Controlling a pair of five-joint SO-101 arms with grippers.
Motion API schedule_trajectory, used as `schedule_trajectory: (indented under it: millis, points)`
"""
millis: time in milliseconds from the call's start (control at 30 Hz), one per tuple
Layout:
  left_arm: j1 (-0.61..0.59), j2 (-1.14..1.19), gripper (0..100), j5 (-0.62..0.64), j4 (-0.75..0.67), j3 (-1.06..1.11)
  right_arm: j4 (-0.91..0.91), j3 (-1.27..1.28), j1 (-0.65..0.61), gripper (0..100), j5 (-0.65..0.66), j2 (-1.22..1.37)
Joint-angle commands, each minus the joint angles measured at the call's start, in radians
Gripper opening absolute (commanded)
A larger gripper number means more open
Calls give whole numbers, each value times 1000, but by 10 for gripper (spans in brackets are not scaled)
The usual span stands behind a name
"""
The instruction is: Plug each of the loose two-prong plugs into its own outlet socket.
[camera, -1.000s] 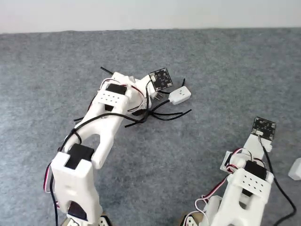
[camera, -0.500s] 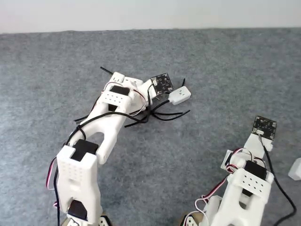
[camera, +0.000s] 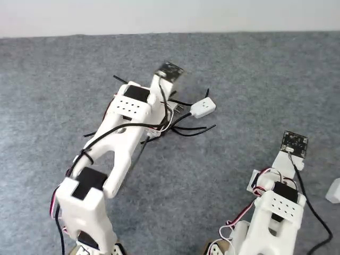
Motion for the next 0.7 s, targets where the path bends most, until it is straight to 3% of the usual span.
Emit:
schedule_trajectory:
  millis: [0, 167, 267, 567, 667]
  points:
    - [-2, -130, 39, 143, 135, -45, -24, -8, -8, 201, 6, -22]
    - [49, -227, 17, 350, 206, 91, -24, -8, -8, 201, 6, -22]
    - [92, -293, 12, 516, 86, 239, -25, -8, -8, 201, 6, -22]
    - [244, -453, 12, 531, -410, 837, -25, -8, -8, 201, 8, -22]
    - [270, -511, 12, 562, -427, 908, -25, -8, -8, 201, 9, -22]
